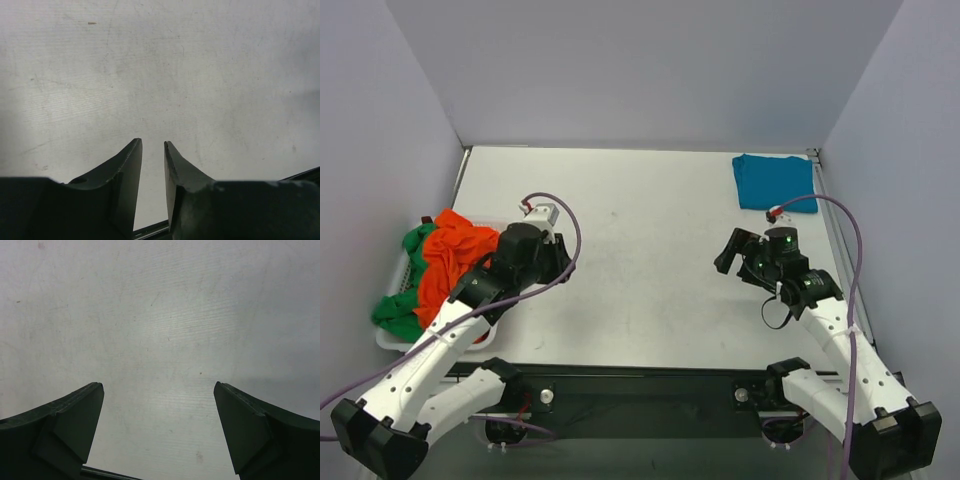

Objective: Fold and stack the t-shirts
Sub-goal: Grab crumpled tshirt from bin with the left arm

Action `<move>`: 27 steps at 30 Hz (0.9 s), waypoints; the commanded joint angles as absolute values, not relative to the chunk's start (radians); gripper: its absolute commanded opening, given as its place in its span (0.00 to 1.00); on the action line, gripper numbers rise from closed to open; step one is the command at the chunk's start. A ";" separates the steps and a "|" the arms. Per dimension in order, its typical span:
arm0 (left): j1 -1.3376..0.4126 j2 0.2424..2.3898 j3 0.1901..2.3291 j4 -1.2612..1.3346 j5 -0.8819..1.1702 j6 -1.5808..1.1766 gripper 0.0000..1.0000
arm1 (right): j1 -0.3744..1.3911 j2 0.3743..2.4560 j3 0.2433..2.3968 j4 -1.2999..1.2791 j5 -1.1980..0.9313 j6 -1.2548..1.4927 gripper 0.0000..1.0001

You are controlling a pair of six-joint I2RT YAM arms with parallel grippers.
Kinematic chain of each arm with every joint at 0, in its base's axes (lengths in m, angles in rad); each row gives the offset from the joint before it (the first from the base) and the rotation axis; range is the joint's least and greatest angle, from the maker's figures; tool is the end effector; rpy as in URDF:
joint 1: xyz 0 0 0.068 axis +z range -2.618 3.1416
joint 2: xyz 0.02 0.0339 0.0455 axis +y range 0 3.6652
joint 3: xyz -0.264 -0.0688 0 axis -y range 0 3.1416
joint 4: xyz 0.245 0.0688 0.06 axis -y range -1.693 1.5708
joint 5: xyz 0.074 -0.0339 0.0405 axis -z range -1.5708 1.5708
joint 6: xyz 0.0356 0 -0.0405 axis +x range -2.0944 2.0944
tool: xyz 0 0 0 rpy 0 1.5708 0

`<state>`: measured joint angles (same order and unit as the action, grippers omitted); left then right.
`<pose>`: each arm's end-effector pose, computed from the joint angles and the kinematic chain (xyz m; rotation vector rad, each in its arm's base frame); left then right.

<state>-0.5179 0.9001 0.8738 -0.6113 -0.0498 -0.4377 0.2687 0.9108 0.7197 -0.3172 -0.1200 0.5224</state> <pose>0.1663 -0.0927 0.3086 0.0620 2.2480 -0.4711 0.1971 0.0587 0.2812 0.1950 2.1235 0.6006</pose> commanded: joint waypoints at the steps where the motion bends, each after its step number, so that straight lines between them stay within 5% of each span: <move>1: -0.503 0.905 0.957 -0.621 -0.086 -0.448 0.37 | 0.264 0.874 0.709 -0.307 -0.112 0.509 1.00; 7: -0.399 0.914 1.026 -0.721 -0.149 -0.465 0.63 | 0.265 0.873 0.709 -0.308 -0.150 0.511 1.00; 12: -0.203 0.948 1.069 -0.807 -0.380 -0.468 0.72 | 0.268 0.891 0.712 -0.314 -0.192 0.514 1.00; 16: -0.077 0.969 1.068 -0.802 -0.578 -0.474 0.75 | 0.267 0.902 0.709 -0.314 -0.222 0.520 1.00; 27: 0.227 1.141 1.036 -0.773 -0.692 -0.557 0.72 | 0.278 0.893 0.701 -0.321 -0.235 0.515 1.00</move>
<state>0.1856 1.1290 1.0344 -0.7834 -0.6083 -0.5076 0.2703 0.8974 0.7097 -0.3180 -0.2184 0.5228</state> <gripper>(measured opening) 0.727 0.999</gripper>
